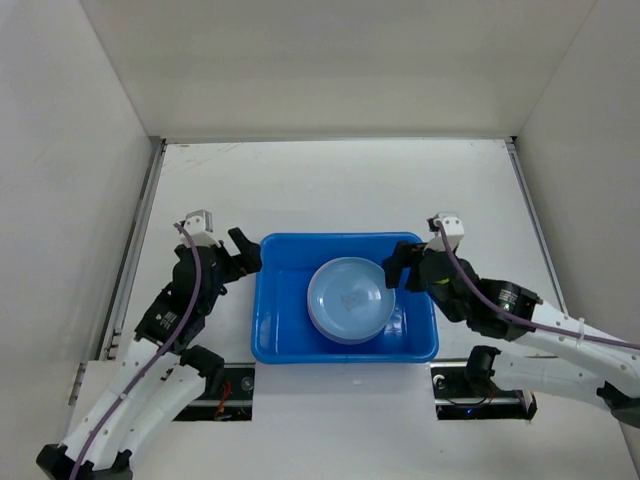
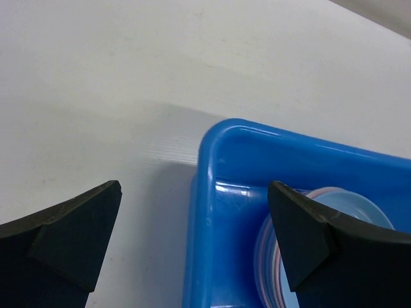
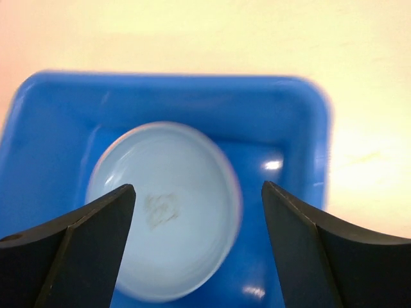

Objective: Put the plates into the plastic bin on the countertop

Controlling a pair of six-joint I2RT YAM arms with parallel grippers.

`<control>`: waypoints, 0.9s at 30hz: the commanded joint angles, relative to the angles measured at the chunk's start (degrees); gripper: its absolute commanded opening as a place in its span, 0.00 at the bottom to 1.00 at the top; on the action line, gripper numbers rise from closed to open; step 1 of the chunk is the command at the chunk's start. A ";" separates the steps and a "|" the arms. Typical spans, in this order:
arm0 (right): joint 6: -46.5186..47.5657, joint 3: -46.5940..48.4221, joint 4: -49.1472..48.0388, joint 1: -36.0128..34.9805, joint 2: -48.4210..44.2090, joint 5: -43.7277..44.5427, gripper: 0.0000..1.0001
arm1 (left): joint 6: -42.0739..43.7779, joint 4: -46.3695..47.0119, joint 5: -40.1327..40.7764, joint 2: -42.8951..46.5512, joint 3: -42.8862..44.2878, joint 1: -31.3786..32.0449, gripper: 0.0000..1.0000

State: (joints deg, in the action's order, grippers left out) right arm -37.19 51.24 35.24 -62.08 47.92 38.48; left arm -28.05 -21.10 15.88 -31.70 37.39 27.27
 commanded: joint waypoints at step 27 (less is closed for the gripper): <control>10.64 -31.55 -27.95 21.79 -33.77 26.21 1.00 | 3.17 11.89 35.17 10.34 -15.51 7.05 1.00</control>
State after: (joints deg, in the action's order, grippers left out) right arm -27.66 20.23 10.96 -40.10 15.97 62.83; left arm -27.62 -8.05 45.06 -24.01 19.51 32.88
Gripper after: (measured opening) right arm 0.999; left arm 0.997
